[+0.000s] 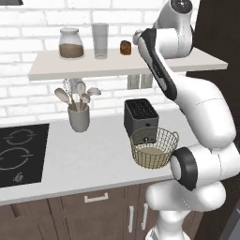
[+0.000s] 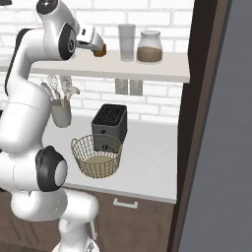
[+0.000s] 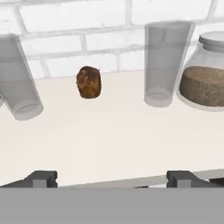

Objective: Open the cabinet, pick up the bread from the cabinet and place it in the basket. Then move the basket to the dining counter.

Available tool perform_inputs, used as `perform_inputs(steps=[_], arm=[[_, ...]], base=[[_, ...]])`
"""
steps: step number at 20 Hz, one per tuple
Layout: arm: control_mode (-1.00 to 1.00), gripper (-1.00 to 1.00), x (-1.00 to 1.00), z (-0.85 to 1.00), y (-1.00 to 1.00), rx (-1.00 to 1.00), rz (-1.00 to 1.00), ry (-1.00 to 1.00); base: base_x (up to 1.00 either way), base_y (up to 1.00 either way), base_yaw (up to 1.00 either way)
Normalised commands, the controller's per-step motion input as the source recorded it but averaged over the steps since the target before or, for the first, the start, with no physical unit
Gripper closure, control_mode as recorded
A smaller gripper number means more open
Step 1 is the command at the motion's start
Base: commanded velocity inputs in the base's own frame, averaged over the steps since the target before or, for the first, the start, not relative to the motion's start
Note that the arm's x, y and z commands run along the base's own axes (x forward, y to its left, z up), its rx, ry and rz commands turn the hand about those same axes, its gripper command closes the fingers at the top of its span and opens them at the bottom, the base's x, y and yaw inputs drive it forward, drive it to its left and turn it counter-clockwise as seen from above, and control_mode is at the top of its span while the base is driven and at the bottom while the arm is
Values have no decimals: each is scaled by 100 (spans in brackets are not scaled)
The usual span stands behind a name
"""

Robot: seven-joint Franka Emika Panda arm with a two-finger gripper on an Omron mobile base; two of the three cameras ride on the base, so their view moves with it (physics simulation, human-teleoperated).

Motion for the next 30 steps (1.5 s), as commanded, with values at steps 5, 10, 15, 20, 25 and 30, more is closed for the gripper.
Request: perform_inputs(steps=[5,10,15,20,25,30], arm=[[-100,-100,87,-31,7,8,0,-2],[-100,-100,50,-16,21,0,0,-5],[-100,-100,50,-15,19,0,0,-8],[-100,-100,52,-5,0,0,0,-2],[-100,-100,35,0,0,0,0,-1],[-100,-100,30,0,0,0,0,0]], base=[[0,0,0],[0,0,0],[0,0,0],[0,0,0],[0,0,0],[0,0,0]])
